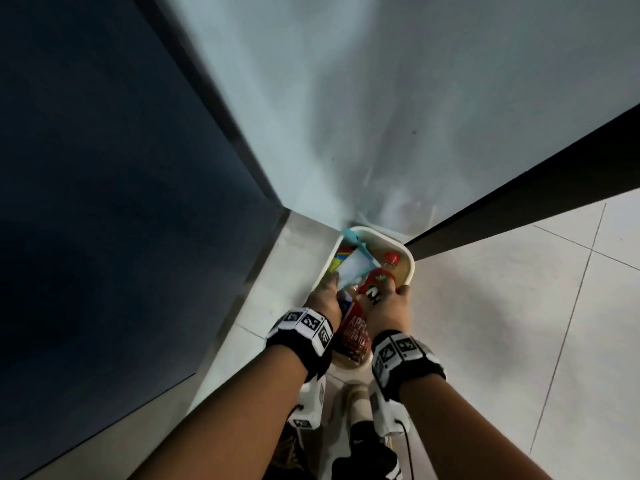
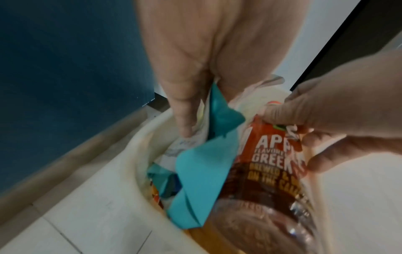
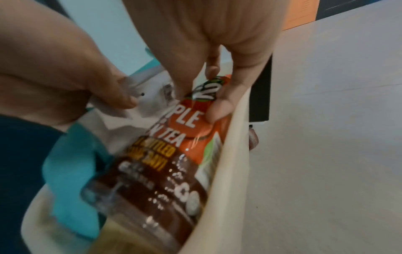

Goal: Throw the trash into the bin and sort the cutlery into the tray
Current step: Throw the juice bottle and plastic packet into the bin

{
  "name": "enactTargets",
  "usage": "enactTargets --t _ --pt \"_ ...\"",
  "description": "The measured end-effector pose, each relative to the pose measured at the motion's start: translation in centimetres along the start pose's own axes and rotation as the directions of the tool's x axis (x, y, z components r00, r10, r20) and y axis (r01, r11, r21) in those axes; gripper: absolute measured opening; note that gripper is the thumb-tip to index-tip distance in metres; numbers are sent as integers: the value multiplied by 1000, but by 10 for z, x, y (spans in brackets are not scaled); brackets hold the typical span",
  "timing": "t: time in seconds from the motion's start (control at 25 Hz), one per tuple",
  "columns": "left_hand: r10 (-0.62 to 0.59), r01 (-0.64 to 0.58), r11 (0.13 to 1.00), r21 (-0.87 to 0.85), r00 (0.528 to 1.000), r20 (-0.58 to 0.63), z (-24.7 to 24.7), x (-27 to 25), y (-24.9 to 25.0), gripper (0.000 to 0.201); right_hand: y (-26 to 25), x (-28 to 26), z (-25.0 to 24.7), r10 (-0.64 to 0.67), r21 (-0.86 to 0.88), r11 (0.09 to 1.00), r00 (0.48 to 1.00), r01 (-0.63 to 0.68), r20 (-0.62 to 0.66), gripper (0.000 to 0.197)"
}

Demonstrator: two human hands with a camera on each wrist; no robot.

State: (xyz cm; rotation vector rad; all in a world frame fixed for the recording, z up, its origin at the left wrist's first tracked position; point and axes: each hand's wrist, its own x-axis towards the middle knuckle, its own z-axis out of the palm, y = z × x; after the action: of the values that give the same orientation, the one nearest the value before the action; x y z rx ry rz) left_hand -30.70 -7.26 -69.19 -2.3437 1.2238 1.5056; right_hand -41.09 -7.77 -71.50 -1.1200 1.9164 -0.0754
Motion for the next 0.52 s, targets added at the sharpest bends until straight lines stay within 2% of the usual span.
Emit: enactTargets --t 0.08,0.12,0.2,0.32,0.52 --pt "64 -64 998 24 998 -23 -8 -17 4 59 0 -10 -13 2 31 1000 1000 -3 4 44" --pt "67 -70 997 -46 997 -48 -14 -27 7 67 -2 -18 -21 1 22 1000 1000 -1 13 42" --pt "22 -29 998 -63 995 -98 -29 -46 12 74 -11 -33 -40 -42 -27 999 999 43 23 38" --pt "-57 57 998 -5 990 -128 -60 -91 19 64 -36 -67 -79 -152 -74 985 988 155 41 35" --pt "21 -51 969 -240 992 -124 -124 -198 52 39 -102 -139 -155 -370 -100 921 926 376 75 29"
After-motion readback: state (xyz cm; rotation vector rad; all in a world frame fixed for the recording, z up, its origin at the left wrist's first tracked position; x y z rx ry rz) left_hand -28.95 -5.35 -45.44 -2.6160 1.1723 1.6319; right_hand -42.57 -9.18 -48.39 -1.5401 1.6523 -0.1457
